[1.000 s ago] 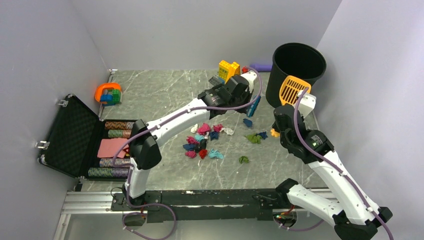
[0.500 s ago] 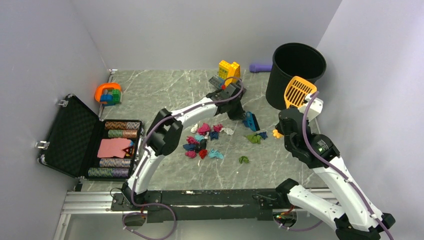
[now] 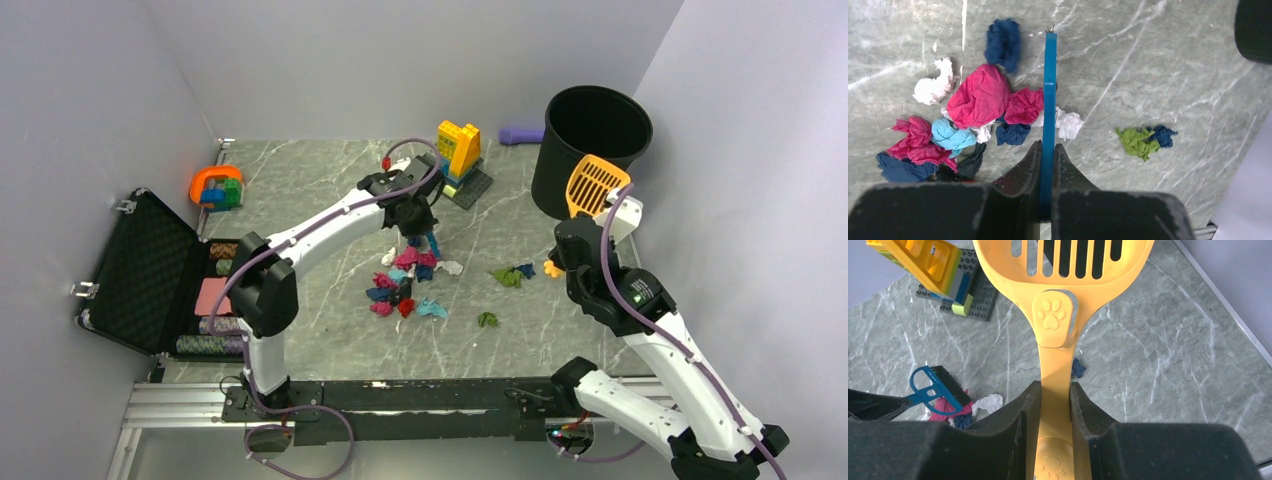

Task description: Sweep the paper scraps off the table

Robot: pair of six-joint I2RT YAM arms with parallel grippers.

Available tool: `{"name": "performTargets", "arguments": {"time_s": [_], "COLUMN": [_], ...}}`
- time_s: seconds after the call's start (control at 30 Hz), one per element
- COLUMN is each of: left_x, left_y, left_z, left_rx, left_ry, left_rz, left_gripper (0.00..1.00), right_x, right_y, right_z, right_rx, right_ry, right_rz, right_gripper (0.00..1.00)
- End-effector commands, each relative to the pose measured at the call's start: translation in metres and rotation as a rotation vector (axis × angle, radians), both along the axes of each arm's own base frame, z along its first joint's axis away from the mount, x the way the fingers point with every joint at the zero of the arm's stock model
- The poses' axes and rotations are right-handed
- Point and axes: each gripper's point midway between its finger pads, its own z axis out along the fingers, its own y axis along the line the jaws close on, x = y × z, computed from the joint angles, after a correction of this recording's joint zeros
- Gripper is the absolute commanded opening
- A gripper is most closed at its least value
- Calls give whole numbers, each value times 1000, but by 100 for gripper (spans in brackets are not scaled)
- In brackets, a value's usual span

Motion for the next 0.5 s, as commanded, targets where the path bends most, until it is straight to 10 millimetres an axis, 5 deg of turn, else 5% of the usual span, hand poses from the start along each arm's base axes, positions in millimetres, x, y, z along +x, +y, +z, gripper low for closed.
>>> {"name": "performTargets", "arguments": {"time_s": [0.0,0.23,0.33,0.47], "left_x": [-2,-18,-31,-45], "left_y": [-27,-114,-164,-223], "left_z": [49,104,105,79], "left_rx": [-75,-396,-530,-567], "left_ry": [-180,-390,-335,-220], "left_rz": [-192,-444,-559,-651], "left_gripper": [0,0,0,0], "right_x": [8,5,2,1], "right_y": [7,7,4,4], "right_z": [8,11,11,11], "right_rx": [31,33,44,50], "right_ry": [-36,-45,-55,-57], "right_rz": [13,27,15,14], "right_gripper": [0,0,0,0]}}
